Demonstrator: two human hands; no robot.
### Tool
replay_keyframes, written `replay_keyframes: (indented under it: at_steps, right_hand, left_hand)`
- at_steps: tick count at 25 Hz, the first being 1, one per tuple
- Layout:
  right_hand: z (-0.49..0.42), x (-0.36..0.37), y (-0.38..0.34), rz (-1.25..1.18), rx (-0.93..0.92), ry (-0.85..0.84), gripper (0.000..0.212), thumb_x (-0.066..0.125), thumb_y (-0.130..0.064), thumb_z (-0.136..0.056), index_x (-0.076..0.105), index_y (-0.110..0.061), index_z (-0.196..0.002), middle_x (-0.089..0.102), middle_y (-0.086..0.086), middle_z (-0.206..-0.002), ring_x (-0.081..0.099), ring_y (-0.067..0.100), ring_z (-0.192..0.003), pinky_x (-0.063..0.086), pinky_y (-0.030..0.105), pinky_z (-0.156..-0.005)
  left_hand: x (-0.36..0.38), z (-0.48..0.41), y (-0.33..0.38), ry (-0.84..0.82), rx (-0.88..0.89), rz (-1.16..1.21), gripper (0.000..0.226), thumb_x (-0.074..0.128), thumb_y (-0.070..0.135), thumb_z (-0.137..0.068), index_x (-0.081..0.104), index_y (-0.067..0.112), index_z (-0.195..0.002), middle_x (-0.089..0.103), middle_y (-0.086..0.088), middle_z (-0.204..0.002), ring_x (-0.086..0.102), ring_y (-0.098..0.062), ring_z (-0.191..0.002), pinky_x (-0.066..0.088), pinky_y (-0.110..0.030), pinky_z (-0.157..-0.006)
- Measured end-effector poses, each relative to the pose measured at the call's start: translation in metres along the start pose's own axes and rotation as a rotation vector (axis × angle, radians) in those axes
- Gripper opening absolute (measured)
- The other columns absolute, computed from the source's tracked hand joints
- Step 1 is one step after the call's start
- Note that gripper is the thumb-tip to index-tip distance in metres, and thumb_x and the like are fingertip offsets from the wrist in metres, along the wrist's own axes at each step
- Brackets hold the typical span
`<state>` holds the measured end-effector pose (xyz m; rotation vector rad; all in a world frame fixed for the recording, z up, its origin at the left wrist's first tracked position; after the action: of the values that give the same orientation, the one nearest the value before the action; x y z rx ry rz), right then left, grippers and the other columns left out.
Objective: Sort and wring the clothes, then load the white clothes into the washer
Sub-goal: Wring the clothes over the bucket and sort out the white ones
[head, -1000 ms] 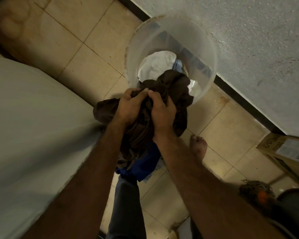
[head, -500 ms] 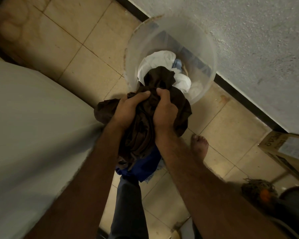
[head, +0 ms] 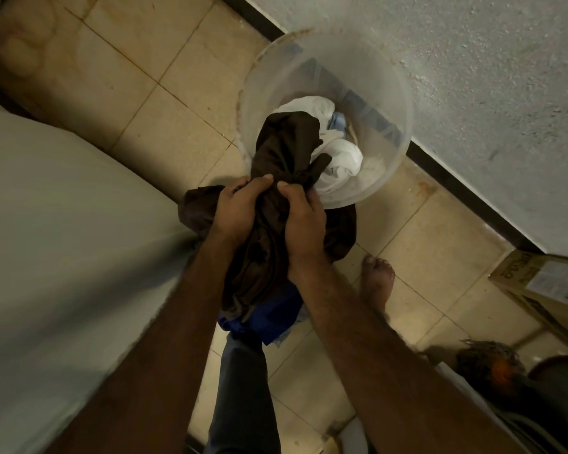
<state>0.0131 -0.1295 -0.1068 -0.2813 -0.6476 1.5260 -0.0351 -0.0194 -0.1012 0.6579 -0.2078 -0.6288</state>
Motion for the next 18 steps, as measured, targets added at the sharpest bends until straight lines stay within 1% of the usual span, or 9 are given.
replay_keyframes:
  at_steps: [2, 3, 6, 8, 11, 13, 14, 15, 18]
  right_hand:
    - [-0.001, 0.0, 0.001, 0.032, 0.027, -0.019, 0.015, 0.065, -0.013, -0.092, 0.076, -0.01, -0.101, 0.077, 0.005, -0.096, 0.074, 0.019, -0.091, 0.061, 0.029, -0.076]
    - [-0.002, -0.002, -0.004, 0.051, 0.009, -0.001, 0.012, 0.065, -0.011, -0.092, 0.077, -0.01, -0.09, 0.077, 0.003, -0.086, 0.074, 0.015, -0.082, 0.06, 0.025, -0.07]
    - [-0.001, 0.0, -0.017, 0.099, -0.056, 0.013, 0.015, 0.066, -0.007, -0.091, 0.075, -0.008, -0.079, 0.073, 0.0, -0.071, 0.07, 0.01, -0.067, 0.056, 0.021, -0.059]
    - [0.001, 0.001, -0.02, 0.142, -0.073, 0.004, 0.021, 0.065, -0.007, -0.091, 0.071, -0.009, -0.07, 0.069, -0.001, -0.064, 0.066, 0.008, -0.061, 0.054, 0.02, -0.056]
    - [0.0, -0.004, -0.024, 0.159, -0.065, 0.025, 0.03, 0.061, -0.008, -0.093, 0.066, -0.012, -0.063, 0.065, -0.006, -0.058, 0.061, -0.001, -0.052, 0.048, 0.014, -0.049]
    - [0.002, -0.005, -0.019, 0.156, -0.053, 0.054, 0.022, 0.062, -0.014, -0.094, 0.071, -0.011, -0.074, 0.071, -0.005, -0.069, 0.066, 0.0, -0.061, 0.052, 0.014, -0.056]
    - [0.004, -0.007, -0.015, 0.154, -0.046, 0.083, 0.014, 0.065, -0.019, -0.093, 0.072, -0.01, -0.086, 0.074, -0.002, -0.081, 0.07, 0.004, -0.073, 0.056, 0.018, -0.064]
    - [0.003, -0.01, -0.01, 0.156, -0.04, 0.124, 0.018, 0.069, -0.026, -0.091, 0.069, -0.01, -0.101, 0.074, 0.002, -0.096, 0.072, 0.01, -0.084, 0.059, 0.023, -0.071]
    - [-0.003, -0.016, -0.009, 0.178, -0.092, 0.173, 0.077, 0.078, -0.04, -0.074, 0.043, -0.018, -0.139, 0.058, 0.007, -0.132, 0.065, 0.02, -0.112, 0.06, 0.034, -0.088]
  left_hand:
    - [0.003, 0.001, 0.0, -0.001, -0.026, 0.03, 0.013, 0.063, 0.014, -0.094, 0.066, 0.003, -0.101, 0.072, -0.007, -0.085, 0.071, -0.016, -0.078, 0.059, -0.024, -0.068]
    - [0.004, 0.0, -0.001, 0.001, -0.004, 0.034, 0.018, 0.064, 0.013, -0.093, 0.064, 0.004, -0.108, 0.071, -0.008, -0.091, 0.07, -0.018, -0.083, 0.059, -0.026, -0.071]
    - [0.001, -0.003, 0.006, -0.021, 0.121, 0.043, 0.027, 0.065, 0.01, -0.091, 0.061, 0.009, -0.118, 0.071, -0.008, -0.1, 0.072, -0.019, -0.091, 0.058, -0.028, -0.077]
    - [0.006, -0.003, 0.005, -0.13, 0.135, 0.078, 0.029, 0.063, 0.012, -0.093, 0.061, 0.007, -0.121, 0.07, -0.014, -0.106, 0.071, -0.026, -0.097, 0.058, -0.035, -0.084]
    - [0.01, 0.005, 0.0, -0.137, 0.065, 0.075, 0.017, 0.065, 0.014, -0.092, 0.069, 0.003, -0.104, 0.072, -0.017, -0.097, 0.071, -0.029, -0.09, 0.058, -0.037, -0.08]
    - [0.005, 0.006, -0.002, -0.057, 0.051, 0.039, 0.011, 0.066, 0.012, -0.092, 0.072, 0.005, -0.089, 0.073, -0.013, -0.085, 0.072, -0.025, -0.079, 0.057, -0.032, -0.072]
    - [0.004, 0.006, -0.001, -0.035, 0.07, 0.009, 0.012, 0.065, 0.012, -0.092, 0.073, 0.006, -0.084, 0.074, -0.01, -0.081, 0.072, -0.023, -0.077, 0.057, -0.03, -0.069]
    - [0.004, 0.007, 0.002, -0.024, 0.094, -0.02, 0.015, 0.065, 0.013, -0.093, 0.073, 0.008, -0.082, 0.074, -0.008, -0.078, 0.072, -0.021, -0.075, 0.057, -0.029, -0.068]
    - [0.002, 0.008, 0.004, 0.026, 0.124, -0.083, 0.019, 0.063, 0.014, -0.094, 0.071, 0.01, -0.076, 0.072, 0.001, -0.068, 0.07, -0.012, -0.065, 0.056, -0.024, -0.061]
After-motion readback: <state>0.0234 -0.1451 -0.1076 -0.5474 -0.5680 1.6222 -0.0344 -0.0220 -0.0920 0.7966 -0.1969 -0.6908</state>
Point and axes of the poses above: each hand's wrist, its own z-axis away from the middle knuckle, its own x-axis out of the palm, y = z × x, the point moved 9 cm from there along -z, towards the middle knuckle
